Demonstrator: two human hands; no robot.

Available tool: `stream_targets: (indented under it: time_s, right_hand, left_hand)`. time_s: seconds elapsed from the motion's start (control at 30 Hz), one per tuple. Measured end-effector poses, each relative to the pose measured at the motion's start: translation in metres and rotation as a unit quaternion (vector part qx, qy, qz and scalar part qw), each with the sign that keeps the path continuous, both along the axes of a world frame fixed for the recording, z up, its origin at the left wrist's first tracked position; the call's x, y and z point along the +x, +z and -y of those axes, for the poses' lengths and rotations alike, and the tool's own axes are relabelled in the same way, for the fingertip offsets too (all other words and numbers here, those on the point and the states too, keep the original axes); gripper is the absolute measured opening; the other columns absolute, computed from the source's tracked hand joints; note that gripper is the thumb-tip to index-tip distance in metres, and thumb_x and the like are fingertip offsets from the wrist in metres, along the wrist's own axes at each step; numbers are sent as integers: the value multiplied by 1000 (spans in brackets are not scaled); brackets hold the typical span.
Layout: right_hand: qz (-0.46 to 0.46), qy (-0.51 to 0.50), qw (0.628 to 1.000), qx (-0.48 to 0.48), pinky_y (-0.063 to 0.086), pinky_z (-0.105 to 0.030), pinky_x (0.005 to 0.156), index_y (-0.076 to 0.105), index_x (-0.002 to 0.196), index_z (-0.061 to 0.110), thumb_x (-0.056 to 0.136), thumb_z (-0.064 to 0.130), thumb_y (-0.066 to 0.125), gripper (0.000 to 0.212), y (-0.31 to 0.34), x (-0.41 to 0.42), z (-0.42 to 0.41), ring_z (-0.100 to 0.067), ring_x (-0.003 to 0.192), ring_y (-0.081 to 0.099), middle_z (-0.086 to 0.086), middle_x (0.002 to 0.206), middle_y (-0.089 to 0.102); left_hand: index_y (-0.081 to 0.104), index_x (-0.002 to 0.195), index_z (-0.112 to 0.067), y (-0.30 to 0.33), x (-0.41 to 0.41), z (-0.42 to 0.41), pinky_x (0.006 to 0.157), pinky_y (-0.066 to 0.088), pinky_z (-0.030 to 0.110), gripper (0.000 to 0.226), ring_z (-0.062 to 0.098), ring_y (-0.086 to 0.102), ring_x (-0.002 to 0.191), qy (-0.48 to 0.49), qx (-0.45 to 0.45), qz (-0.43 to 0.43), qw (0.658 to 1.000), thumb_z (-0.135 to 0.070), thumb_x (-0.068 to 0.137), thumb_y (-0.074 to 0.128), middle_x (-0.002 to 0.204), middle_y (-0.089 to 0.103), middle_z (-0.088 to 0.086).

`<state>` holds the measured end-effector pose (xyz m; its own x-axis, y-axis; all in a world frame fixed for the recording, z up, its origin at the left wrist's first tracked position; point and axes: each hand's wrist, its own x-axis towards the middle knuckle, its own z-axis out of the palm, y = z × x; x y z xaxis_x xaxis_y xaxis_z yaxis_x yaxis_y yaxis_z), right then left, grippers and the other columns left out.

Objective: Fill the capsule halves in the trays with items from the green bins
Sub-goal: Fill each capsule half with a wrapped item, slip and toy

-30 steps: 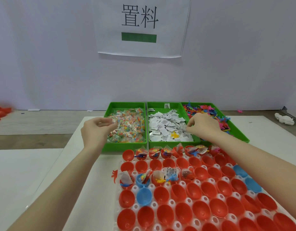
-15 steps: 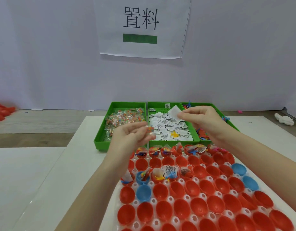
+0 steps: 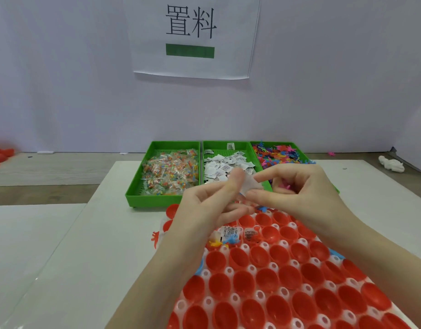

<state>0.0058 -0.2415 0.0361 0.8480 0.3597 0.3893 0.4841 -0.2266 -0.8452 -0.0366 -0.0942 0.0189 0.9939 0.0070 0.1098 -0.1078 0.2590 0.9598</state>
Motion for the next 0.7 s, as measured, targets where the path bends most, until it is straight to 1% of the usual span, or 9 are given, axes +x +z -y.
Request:
stream_targets:
  time_s: [0.1, 0.17, 0.23, 0.27, 0.37, 0.43, 0.53, 0.6, 0.7]
  right_hand:
    - [14, -19, 1000, -13, 29, -8, 47, 70, 80, 23, 69, 9, 77, 18, -1, -3, 0, -3, 42, 27, 9, 42, 27]
    - [-6, -12, 1000, -12, 32, -11, 50, 68, 92, 25, 67, 14, 78, 29, -2, -6, 1, -2, 45, 31, 11, 47, 32]
    - [-60, 24, 998, 19, 38, -11, 55, 63, 104, 29, 67, 25, 73, 39, -3, -9, 3, 0, 50, 38, 13, 54, 40]
    - [-94, 42, 994, 46, 40, -11, 57, 61, 108, 29, 72, 26, 65, 36, -3, -10, 4, 0, 52, 42, 14, 57, 43]
    - [-169, 82, 974, 123, 43, -12, 56, 60, 112, 22, 91, 8, 43, 30, -3, -11, 9, -2, 53, 45, 10, 63, 54]
    - [-145, 80, 978, 125, 46, -12, 59, 61, 113, 20, 89, 7, 45, 31, -3, -14, 12, -1, 57, 52, 10, 71, 64]
    - [-74, 38, 990, 112, 51, -13, 64, 55, 115, 26, 71, 17, 59, 45, -2, -20, 14, -5, 70, 67, 8, 88, 74]
    - [-44, 2, 992, 115, 53, -14, 65, 56, 111, 27, 62, 20, 64, 50, -2, -23, 15, -10, 76, 71, 9, 90, 73]
    - [-12, -40, 993, 109, 54, -15, 69, 61, 98, 30, 56, 23, 69, 44, 0, -27, 17, -10, 76, 71, 12, 86, 71]
  left_hand:
    - [76, 79, -12, -4, 0, 4, 63, 52, 14, 12, 13, 71, 70, 27, 22, 34, 999, -20, 76, 67, 75, 73, 6]
    - [72, 81, -5, -7, 1, 5, 60, 52, 14, 9, 12, 70, 65, 47, 10, 28, 998, -3, 81, 64, 70, 72, 6]
    - [71, 80, -4, -7, 0, 6, 58, 52, 14, 10, 11, 68, 60, 62, 9, 18, 998, 1, 82, 62, 65, 71, 4]
    - [70, 82, -5, -7, 0, 7, 58, 52, 14, 10, 11, 68, 59, 67, 10, 13, 998, 1, 82, 62, 64, 70, 3]
    - [64, 94, -11, -6, -1, 11, 60, 54, 15, 17, 11, 68, 58, 79, 17, 3, 997, 1, 82, 64, 62, 70, 3]
    - [55, 95, -18, -8, -1, 13, 62, 55, 17, 24, 12, 68, 57, 93, 45, 14, 995, -1, 82, 65, 60, 69, 2]
    - [50, 89, -19, -8, -4, 15, 62, 56, 20, 24, 14, 69, 57, 95, 83, 55, 991, -2, 82, 65, 62, 69, 4]
    - [54, 84, -20, -7, -4, 16, 64, 58, 28, 20, 18, 69, 60, 101, 111, 91, 984, -2, 82, 64, 65, 70, 8]
    - [66, 82, -22, -6, -5, 17, 74, 56, 44, 19, 26, 69, 68, 110, 150, 129, 974, -3, 82, 65, 71, 70, 10]
